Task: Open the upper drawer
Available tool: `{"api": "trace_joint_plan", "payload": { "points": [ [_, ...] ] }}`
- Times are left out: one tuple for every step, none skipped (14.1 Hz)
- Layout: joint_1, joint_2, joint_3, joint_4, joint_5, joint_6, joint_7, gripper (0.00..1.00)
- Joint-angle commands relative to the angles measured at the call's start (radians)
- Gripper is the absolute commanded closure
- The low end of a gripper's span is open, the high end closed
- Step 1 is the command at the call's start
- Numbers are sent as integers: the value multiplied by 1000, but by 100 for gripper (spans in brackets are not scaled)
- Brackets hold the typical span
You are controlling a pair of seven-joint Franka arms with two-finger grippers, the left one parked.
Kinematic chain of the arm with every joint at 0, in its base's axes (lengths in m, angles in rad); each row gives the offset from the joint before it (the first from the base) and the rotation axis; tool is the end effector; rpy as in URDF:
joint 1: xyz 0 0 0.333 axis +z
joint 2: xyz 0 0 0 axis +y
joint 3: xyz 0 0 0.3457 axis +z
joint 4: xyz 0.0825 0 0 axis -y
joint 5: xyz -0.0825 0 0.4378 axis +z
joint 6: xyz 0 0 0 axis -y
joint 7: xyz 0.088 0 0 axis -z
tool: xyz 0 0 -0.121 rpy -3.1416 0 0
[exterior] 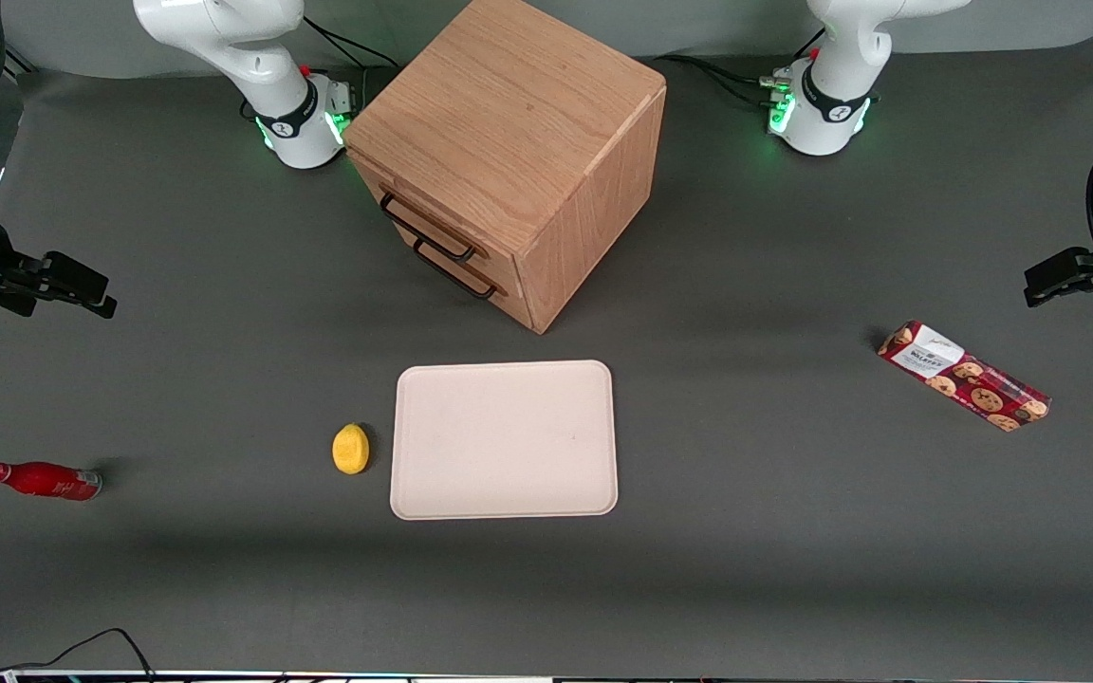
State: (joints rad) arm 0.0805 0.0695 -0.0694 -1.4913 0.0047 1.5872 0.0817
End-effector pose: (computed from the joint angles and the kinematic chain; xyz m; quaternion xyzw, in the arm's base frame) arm 0.6343 0.0092 0.6405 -0.9993 0.0352 -0.0133 0.0006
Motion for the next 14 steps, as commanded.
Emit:
{"api": "trace_joint_plan", "payload": {
  "points": [
    [4,10,3,22,0,-18,21,0],
    [2,10,3,22,11,-18,24,0],
    [4,10,3,22,12,-18,24,0],
    [8,10,5,20,12,-18,29,0],
    [10,10,14,20,11,-18,59,0],
    [10,9,28,8,9,-21,94,0],
    [10,3,42,-1,3,-21,111,0],
    [10,3,51,-6,4,-21,127,0],
    [11,3,56,-10,9,-21,132,0],
    [11,3,62,-24,12,-21,132,0],
    [11,3,81,-33,12,-21,132,0],
    [11,3,107,-43,12,-21,132,0],
    [8,1,137,-53,12,-21,119,0],
    [-2,0,178,-66,12,-21,113,0]
  ]
}}
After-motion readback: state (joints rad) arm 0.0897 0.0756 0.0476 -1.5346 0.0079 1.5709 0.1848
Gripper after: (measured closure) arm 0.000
